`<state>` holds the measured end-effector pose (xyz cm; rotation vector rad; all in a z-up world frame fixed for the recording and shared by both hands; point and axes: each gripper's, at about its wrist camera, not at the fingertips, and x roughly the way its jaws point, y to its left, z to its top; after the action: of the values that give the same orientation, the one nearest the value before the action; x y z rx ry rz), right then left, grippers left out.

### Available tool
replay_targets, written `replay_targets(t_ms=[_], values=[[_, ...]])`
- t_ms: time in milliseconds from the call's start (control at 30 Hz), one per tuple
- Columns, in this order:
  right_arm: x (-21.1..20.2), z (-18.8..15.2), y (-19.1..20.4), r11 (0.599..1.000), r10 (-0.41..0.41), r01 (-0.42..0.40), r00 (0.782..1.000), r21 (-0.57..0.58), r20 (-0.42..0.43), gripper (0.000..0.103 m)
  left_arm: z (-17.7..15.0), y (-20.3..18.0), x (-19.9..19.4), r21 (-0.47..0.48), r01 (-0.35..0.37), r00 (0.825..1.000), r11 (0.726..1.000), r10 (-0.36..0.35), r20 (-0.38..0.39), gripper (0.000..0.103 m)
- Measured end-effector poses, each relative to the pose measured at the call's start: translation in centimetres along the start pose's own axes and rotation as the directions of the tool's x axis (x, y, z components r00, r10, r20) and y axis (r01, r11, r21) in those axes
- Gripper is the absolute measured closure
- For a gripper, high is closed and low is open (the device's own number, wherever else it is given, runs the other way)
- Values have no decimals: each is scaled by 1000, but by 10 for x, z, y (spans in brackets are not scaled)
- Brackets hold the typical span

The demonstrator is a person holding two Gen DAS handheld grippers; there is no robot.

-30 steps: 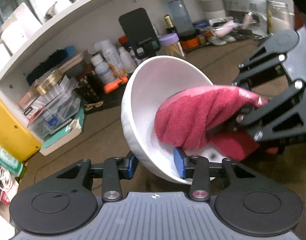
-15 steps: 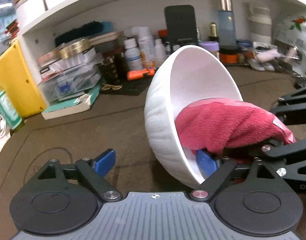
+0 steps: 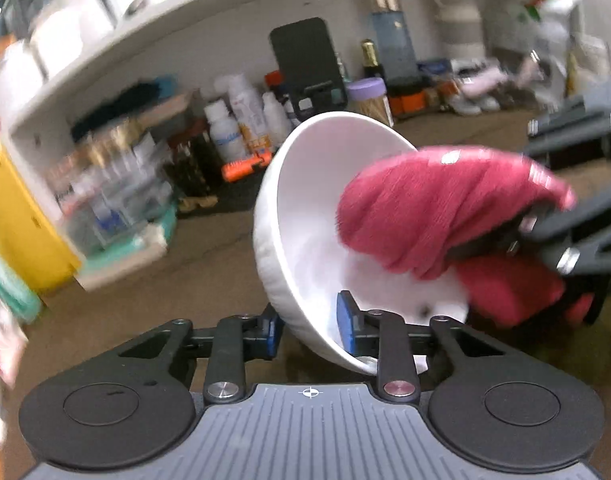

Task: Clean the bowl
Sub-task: 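Wipe the bowl inner wall with the towel in the right gripper, then rotate the bowl with the left gripper while the right gripper scrubs inside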

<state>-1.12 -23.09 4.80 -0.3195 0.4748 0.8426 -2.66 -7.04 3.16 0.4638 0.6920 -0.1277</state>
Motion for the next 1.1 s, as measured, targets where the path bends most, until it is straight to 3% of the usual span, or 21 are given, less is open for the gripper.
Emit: replay_targets(t_ms=[167,267,433,633,700,767,833,933,1000,1100], values=[[1,8,14,997,10,-13,999,-75,-44,83,3,-3,-10,187,-50,998,981,55,-23,78],[19,18,19,993,-33,26,998,-111,-62,83,3,-11,-13,237,-72,997,969,78,-16,77],[30,40,29,980,-55,52,998,-190,-12,83,1,-11,-11,237,-46,998,970,55,-31,73],[21,40,58,909,92,-76,996,-410,19,83,-4,-2,-10,217,-7,999,976,16,-39,71],[20,37,54,918,74,-69,997,-391,-2,83,-5,-1,-11,213,-2,999,977,10,-34,71],[24,28,35,956,-27,14,999,-292,-40,83,-5,0,-10,204,-2,999,979,9,-31,70],[24,19,25,977,-29,16,998,-213,-54,83,-5,-1,-10,186,0,1000,983,5,-26,69],[25,11,19,991,-22,14,998,-131,-59,83,-4,-5,-9,142,6,1000,990,-4,-13,60],[28,5,16,996,-34,28,998,-90,-61,83,-1,-9,-9,84,6,1000,996,-6,-2,46],[32,-4,9,999,-39,36,997,-38,-63,82,3,-13,-5,12,-13,1000,1000,13,-1,34]])
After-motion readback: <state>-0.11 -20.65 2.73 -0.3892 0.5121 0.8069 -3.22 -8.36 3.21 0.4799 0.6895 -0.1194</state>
